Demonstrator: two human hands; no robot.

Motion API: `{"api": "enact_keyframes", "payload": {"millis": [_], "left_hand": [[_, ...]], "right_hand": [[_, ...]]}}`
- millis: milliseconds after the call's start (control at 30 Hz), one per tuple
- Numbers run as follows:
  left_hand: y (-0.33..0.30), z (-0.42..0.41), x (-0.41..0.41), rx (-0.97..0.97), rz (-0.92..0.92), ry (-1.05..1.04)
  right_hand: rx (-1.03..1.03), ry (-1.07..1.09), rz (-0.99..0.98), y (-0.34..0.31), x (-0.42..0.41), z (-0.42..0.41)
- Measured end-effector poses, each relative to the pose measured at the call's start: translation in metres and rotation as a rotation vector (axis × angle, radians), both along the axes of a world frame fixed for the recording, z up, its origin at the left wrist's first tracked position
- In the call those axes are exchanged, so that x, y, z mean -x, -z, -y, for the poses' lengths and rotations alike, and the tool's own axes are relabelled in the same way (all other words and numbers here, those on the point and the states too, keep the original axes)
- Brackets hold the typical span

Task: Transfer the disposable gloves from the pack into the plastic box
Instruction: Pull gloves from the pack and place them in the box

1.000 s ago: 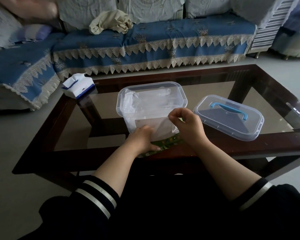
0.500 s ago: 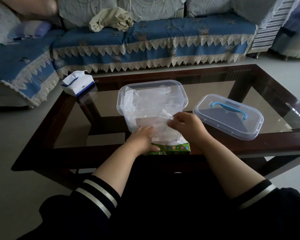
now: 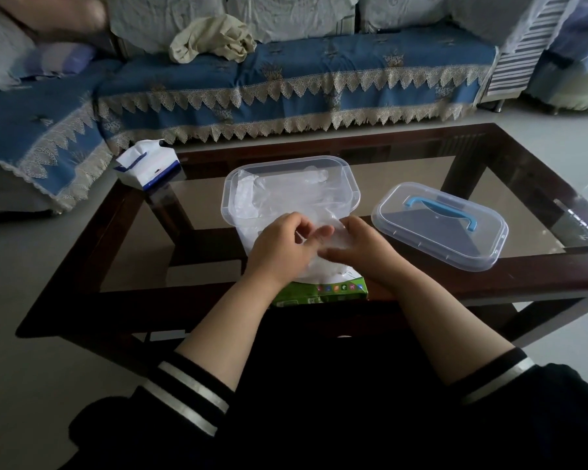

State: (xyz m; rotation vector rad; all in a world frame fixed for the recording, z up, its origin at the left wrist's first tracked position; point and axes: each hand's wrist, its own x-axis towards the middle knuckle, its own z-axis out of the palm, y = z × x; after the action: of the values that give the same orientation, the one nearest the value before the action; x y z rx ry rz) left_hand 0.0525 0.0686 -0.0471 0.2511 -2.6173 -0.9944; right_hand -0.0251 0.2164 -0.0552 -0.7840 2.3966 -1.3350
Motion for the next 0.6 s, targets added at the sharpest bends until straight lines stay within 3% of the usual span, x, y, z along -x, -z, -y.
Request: {"api": "enact_keyframes", "payload": {"millis": [100, 233, 467, 600], "left_hand": [[0.003, -0.016, 0.008, 0.189, -0.08, -0.073], [0.004, -0.02, 0.013, 0.185, -0.063, -0.107], [-0.024, 0.0, 0.004, 0.029, 0.126, 0.054], [-0.057, 0.014, 0.006, 0.056, 0.315, 0.209]], "right_hand": [[-0.166, -0.145, -0.021, 0.007, -0.005, 0.0], [-0.514, -0.252, -0.108, 0.019, -0.004, 0.002], [-0.583, -0.227, -0.171, 0.023, -0.005, 0.002], [-0.611, -0.191, -0.171, 0.025, -0.001, 0.004]]}}
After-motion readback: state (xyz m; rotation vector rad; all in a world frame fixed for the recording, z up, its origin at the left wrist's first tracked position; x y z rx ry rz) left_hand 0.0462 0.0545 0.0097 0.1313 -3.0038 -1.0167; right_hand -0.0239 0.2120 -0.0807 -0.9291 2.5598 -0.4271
